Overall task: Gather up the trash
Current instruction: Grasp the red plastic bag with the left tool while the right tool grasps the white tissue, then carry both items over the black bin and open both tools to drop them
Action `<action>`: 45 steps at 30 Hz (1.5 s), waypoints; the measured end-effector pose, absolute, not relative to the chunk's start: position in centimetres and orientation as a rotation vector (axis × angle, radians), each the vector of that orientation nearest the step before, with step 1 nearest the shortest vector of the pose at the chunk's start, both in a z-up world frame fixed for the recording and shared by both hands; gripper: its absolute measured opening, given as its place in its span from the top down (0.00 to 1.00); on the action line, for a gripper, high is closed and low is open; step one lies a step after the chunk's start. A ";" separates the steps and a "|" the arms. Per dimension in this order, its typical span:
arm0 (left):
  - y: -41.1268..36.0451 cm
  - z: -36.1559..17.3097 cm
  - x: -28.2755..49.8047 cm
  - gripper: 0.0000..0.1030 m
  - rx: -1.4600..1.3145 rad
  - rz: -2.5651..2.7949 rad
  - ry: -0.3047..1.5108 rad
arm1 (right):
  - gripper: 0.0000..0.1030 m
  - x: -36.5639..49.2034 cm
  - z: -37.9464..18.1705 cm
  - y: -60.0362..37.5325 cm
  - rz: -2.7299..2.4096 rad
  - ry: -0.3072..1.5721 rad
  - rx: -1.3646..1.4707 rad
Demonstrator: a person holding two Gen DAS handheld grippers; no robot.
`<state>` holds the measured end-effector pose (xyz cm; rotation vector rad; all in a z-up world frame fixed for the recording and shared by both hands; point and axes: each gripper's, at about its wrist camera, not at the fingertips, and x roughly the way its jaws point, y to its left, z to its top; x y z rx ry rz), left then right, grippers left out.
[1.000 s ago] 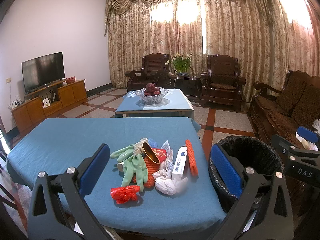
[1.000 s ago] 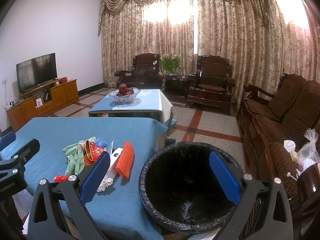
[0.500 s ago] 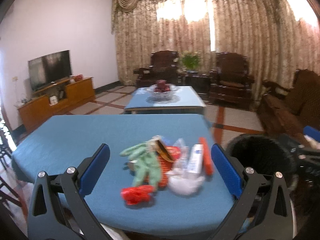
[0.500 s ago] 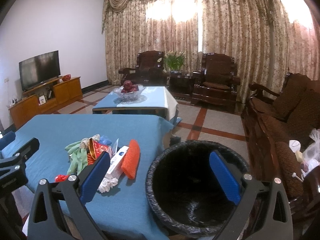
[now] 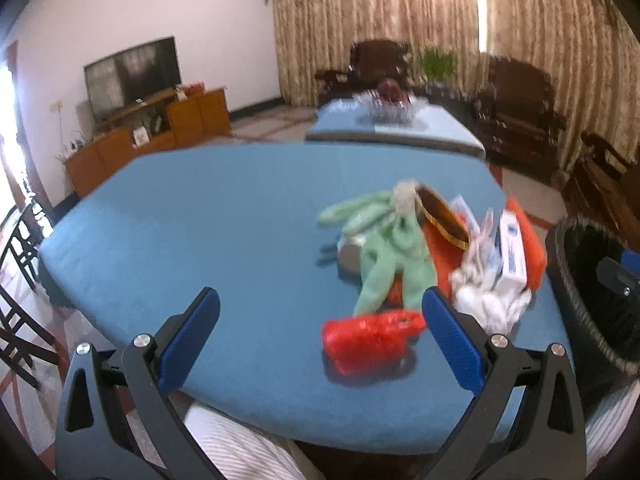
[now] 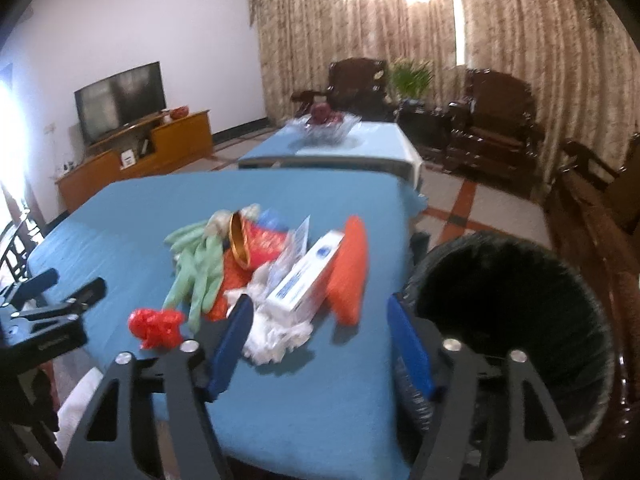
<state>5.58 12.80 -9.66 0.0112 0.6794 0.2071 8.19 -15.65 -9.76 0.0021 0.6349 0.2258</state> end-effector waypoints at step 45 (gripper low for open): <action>9.4 -6.8 6.7 0.57 -0.037 0.029 0.636 | 0.90 9.6 -7.1 -15.9 0.462 0.602 0.049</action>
